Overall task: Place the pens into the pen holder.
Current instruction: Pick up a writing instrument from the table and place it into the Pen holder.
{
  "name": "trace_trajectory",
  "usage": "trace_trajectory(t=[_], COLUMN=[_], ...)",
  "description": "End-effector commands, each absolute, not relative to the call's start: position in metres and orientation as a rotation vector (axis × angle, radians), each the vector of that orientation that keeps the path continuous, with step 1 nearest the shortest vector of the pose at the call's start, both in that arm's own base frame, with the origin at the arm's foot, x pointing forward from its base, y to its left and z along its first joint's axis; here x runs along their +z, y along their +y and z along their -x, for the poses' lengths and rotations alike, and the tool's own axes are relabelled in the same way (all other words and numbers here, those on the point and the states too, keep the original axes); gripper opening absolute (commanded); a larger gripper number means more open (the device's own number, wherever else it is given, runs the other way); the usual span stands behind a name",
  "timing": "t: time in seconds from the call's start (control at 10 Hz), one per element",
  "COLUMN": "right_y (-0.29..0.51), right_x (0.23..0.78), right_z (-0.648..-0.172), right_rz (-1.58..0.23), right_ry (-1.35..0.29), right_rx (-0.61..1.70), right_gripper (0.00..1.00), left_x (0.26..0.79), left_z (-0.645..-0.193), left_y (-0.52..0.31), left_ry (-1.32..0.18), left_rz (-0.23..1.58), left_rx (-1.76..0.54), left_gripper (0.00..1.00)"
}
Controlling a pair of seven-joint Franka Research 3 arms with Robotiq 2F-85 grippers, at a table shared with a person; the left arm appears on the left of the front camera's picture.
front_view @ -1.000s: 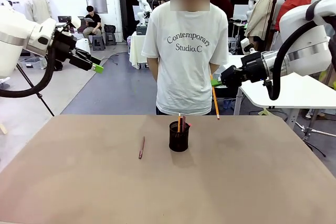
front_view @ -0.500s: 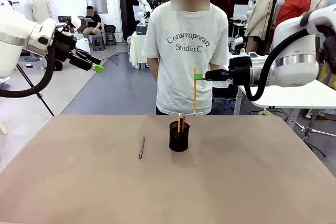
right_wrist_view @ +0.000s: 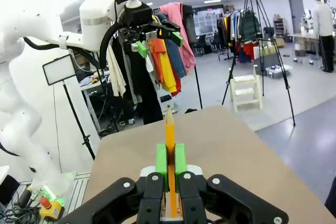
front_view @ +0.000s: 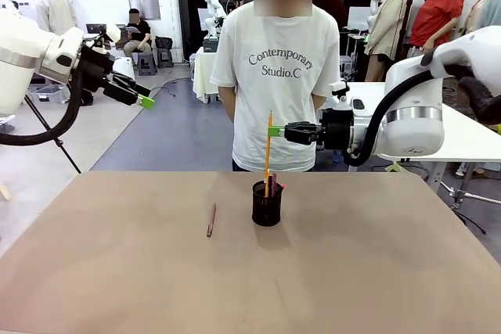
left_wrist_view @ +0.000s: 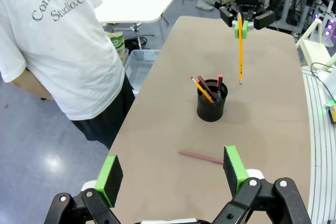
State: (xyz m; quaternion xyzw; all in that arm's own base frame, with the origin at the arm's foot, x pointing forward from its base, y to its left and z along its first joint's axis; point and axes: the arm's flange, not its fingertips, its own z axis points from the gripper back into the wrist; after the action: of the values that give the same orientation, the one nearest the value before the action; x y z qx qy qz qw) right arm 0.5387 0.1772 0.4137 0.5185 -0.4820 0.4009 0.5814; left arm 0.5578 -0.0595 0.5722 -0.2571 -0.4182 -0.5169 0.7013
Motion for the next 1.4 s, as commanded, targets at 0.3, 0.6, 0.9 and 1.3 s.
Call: trace_trajectory(t=[0.3, 0.6, 0.9, 1.3], right_y=[0.179, 0.179, 0.178, 0.183], right_x=[0.403, 0.403, 0.399, 0.365], right_z=[-0.54, -0.54, -0.542, -0.572], right_rz=[-1.215, -1.215, -1.203, -1.129], right_ry=[-1.137, -1.137, -1.137, -1.192], right_rx=[0.921, 0.921, 0.92, 0.919], right_gripper=[0.0, 0.0, 0.0, 0.0], left_x=[0.572, 0.572, 0.572, 0.572], left_z=[-0.557, -0.557, -0.557, -0.557], left_y=[-0.059, -0.059, -0.059, -0.059], left_ry=[-0.936, -0.936, -0.936, -0.936], left_rz=[0.562, 0.562, 0.562, 0.562], left_rx=[-1.153, -1.153, -1.153, -1.153], left_gripper=[1.0, 1.0, 1.0, 1.0])
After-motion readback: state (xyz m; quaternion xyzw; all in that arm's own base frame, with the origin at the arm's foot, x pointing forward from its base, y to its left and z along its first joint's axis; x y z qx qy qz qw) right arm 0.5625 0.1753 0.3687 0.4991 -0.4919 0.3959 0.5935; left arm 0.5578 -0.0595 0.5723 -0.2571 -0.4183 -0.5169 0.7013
